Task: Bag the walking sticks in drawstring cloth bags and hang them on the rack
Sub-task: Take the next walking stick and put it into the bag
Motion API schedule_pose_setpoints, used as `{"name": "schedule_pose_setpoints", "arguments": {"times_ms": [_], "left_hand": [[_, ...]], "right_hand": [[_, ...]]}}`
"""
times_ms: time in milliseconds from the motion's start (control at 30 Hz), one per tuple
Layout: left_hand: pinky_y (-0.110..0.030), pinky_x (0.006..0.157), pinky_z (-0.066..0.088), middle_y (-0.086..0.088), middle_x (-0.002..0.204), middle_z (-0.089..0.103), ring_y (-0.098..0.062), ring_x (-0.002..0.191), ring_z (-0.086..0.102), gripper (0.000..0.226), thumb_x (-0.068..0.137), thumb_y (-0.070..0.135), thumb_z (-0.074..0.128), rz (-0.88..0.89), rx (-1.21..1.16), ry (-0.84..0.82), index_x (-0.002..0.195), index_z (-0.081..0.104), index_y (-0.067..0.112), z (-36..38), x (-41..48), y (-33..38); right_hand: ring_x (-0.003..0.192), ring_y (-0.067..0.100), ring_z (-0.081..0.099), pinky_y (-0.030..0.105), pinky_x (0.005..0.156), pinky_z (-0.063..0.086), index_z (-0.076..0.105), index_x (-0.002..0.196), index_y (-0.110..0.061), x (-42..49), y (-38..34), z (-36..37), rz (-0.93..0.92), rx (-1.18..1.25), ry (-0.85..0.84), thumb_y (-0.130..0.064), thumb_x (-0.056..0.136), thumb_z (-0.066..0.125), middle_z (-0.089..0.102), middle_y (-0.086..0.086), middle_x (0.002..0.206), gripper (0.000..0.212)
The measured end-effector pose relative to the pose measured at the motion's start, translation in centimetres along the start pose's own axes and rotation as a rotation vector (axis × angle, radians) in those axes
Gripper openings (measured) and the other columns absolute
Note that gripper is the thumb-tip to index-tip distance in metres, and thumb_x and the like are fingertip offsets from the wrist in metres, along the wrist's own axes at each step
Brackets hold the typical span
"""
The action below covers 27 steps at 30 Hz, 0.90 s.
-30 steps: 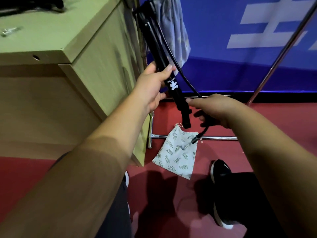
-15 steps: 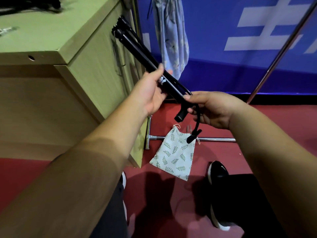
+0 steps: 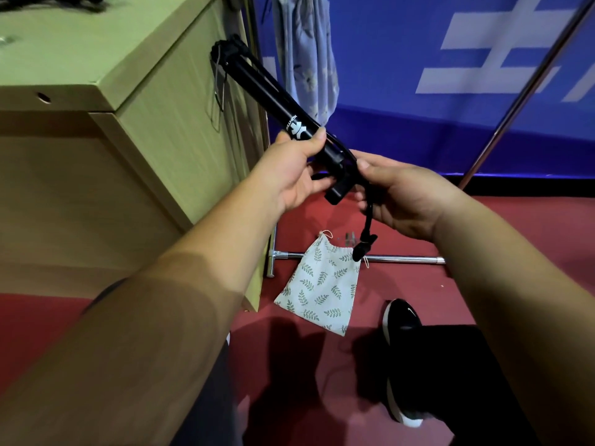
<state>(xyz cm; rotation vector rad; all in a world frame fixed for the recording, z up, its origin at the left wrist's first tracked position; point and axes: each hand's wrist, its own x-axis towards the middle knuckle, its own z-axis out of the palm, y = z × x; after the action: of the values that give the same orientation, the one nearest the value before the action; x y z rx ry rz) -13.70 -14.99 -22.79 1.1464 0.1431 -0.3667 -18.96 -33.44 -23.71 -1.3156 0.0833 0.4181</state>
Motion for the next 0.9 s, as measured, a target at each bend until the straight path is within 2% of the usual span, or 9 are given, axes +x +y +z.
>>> {"name": "schedule_pose_setpoints", "arguments": {"times_ms": [67,167,300,433,567,700,800,900], "left_hand": [[-0.055,0.073,0.064,-0.015,0.121,0.071,-0.032,0.101,0.074,0.023,0.104,0.009,0.066,0.008,-0.007,0.004,0.115,0.049,0.020,0.2,0.0,-0.1],[-0.065,0.089,0.058,-0.015,0.136,0.070,-0.032,0.110,0.073,0.026,0.104,0.009,0.066,0.039,0.008,-0.003,0.120,0.049,0.020,0.4,0.1,0.0],[-0.068,0.096,0.055,-0.014,0.130,0.070,-0.032,0.115,0.072,0.025,0.104,0.010,0.067,0.053,0.019,0.008,0.119,0.050,0.021,0.5,0.0,0.1],[-0.070,0.100,0.052,-0.014,0.138,0.068,-0.036,0.122,0.070,0.023,0.104,0.012,0.067,0.058,0.030,0.008,0.114,0.048,0.022,0.2,-0.1,0.0],[-0.072,0.102,0.050,-0.009,0.135,0.072,-0.036,0.120,0.072,0.023,0.105,0.014,0.065,0.079,0.082,-0.017,0.118,0.048,0.023,0.1,-0.2,-0.2],[-0.069,0.100,0.053,-0.008,0.127,0.074,-0.038,0.118,0.072,0.027,0.106,0.015,0.064,0.078,0.098,-0.036,0.126,0.047,0.023,0.1,-0.1,0.0],[-0.063,0.094,0.058,-0.008,0.119,0.072,-0.033,0.107,0.075,0.034,0.106,0.016,0.064,0.054,0.069,-0.015,0.135,0.046,0.022,0.3,-0.1,0.0],[-0.062,0.093,0.059,-0.010,0.120,0.071,-0.029,0.099,0.077,0.037,0.106,0.015,0.064,0.046,0.057,0.003,0.137,0.045,0.022,0.3,0.0,-0.1]], "right_hand": [[0.071,0.011,0.052,0.024,0.065,0.052,0.071,0.140,-0.026,0.0,0.0,-0.1,-0.001,0.009,-0.014,-0.018,0.111,0.054,0.058,0.004,0.098,0.035],[0.069,0.012,0.052,0.025,0.064,0.051,0.071,0.140,-0.027,-0.1,-0.1,-0.2,0.006,0.042,-0.017,-0.016,0.109,0.057,0.061,0.000,0.085,0.035],[0.070,0.014,0.057,0.028,0.067,0.053,0.077,0.131,-0.024,-0.1,0.0,0.0,-0.016,0.069,0.072,-0.017,0.103,0.068,0.069,0.005,0.091,0.031],[0.069,0.014,0.063,0.029,0.070,0.057,0.078,0.125,-0.019,0.0,0.2,0.6,-0.004,0.115,0.178,-0.018,0.099,0.074,0.071,0.004,0.086,0.027],[0.069,0.014,0.065,0.031,0.073,0.056,0.069,0.107,-0.025,-0.1,0.5,0.8,0.083,0.139,0.187,-0.018,0.099,0.073,0.071,0.000,0.079,0.012],[0.069,0.016,0.067,0.033,0.070,0.056,0.060,0.096,-0.028,0.0,0.6,0.8,0.136,0.198,0.193,-0.018,0.095,0.078,0.071,0.002,0.084,0.020],[0.069,0.016,0.067,0.032,0.069,0.056,0.058,0.093,-0.029,0.1,0.6,0.7,0.146,0.210,0.201,-0.019,0.095,0.078,0.070,0.001,0.083,0.023],[0.071,0.017,0.068,0.034,0.073,0.058,0.061,0.097,-0.028,0.1,0.6,0.8,0.150,0.218,0.201,-0.018,0.096,0.077,0.069,0.001,0.079,0.019]]}}
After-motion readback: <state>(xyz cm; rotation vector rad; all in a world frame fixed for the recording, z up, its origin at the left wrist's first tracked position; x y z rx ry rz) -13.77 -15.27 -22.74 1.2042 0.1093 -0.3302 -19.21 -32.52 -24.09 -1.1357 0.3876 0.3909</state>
